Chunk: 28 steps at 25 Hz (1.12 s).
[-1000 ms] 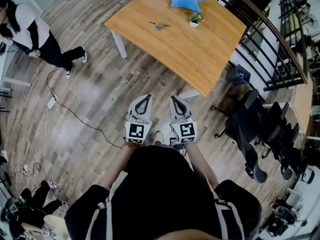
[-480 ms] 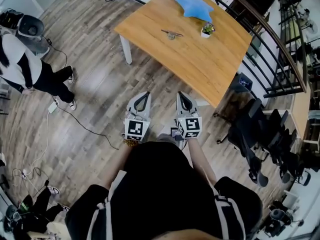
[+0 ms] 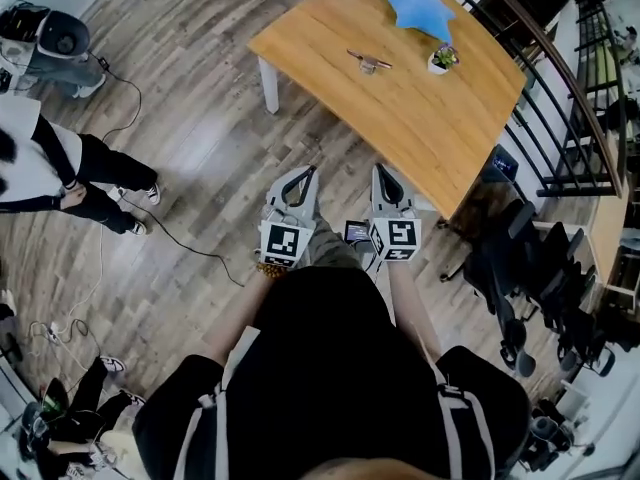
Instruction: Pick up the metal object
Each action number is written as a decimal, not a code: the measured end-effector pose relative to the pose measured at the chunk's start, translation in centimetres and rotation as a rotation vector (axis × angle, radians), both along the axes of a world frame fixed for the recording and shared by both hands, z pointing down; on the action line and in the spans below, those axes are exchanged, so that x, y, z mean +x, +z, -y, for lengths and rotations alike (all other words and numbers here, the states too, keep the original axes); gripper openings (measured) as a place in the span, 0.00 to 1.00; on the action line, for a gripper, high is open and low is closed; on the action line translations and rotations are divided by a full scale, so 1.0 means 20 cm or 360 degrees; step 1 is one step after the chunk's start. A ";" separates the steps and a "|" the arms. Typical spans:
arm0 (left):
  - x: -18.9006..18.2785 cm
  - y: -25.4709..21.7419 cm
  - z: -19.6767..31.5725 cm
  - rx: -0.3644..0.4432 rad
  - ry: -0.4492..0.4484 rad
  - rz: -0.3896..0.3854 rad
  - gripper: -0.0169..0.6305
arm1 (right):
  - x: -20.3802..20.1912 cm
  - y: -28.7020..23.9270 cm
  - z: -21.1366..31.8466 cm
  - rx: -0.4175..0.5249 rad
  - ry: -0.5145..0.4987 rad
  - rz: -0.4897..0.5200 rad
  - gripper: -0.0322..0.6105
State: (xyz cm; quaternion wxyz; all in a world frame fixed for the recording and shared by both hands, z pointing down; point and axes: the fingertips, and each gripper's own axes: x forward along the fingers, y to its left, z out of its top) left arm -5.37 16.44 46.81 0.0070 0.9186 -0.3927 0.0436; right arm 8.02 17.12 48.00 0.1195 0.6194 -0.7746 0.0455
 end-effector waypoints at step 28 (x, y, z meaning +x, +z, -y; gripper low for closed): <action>0.32 -0.07 1.39 0.0065 0.0145 0.0243 0.04 | 0.59 0.34 1.45 -0.0078 0.0268 0.0156 0.05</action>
